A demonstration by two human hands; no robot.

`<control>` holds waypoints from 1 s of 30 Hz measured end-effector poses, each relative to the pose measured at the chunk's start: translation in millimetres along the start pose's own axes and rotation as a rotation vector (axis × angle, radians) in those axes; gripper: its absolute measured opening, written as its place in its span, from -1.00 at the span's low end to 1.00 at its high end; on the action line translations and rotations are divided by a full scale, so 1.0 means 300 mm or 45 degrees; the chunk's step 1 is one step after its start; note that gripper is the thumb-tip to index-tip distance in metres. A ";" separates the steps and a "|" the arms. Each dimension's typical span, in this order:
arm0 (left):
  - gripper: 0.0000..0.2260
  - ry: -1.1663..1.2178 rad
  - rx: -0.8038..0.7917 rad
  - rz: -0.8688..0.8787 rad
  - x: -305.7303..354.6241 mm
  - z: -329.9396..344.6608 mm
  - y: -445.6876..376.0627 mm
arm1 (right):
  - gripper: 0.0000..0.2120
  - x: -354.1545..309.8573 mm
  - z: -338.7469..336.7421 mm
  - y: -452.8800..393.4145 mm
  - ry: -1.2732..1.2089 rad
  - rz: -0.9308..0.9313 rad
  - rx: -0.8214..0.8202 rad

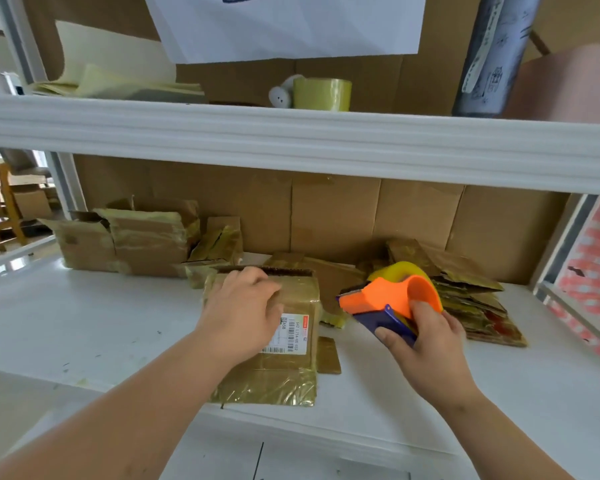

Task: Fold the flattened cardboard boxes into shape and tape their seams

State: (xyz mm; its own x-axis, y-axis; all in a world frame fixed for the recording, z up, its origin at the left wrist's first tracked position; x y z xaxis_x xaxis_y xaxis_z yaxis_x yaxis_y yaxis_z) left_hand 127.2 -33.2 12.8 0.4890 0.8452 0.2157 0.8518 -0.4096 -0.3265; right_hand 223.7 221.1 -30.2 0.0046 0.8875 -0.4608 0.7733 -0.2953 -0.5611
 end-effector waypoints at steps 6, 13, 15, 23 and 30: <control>-0.65 0.623 -0.147 0.075 0.085 -0.058 -0.007 | -0.71 -0.113 0.003 -0.024 -0.025 -0.163 0.058; -0.75 1.066 -0.240 0.059 0.095 -0.114 -0.002 | -0.68 -0.182 -0.008 -0.031 -0.066 -0.288 0.100; -0.80 1.101 -0.227 0.037 0.091 -0.132 0.000 | -0.68 -0.193 -0.011 -0.029 -0.079 -0.334 0.107; -0.89 1.131 -0.220 -0.043 0.079 -0.140 -0.011 | -0.74 -0.229 -0.015 -0.036 -0.125 -0.400 0.001; -0.94 0.922 -0.019 -0.094 0.067 -0.182 -0.013 | -0.70 -0.297 -0.041 -0.055 -0.117 -0.526 -0.076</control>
State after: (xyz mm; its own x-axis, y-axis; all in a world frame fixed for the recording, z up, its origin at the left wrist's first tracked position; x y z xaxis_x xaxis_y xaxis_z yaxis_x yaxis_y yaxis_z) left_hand 143.9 -33.4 68.8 0.4274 0.4335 0.7933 0.8873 -0.3694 -0.2762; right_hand 218.4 151.2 28.4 -0.3679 0.8909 -0.2662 0.7335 0.1022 -0.6719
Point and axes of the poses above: each hand's wrist, its own y-axis away from the middle knuckle, its own z-axis out of the palm, x = y × z, the point moved 6 cm from there along -y, towards the middle knuckle, and after that the axes turned 1 degree about -z, right-handed, at the moved point
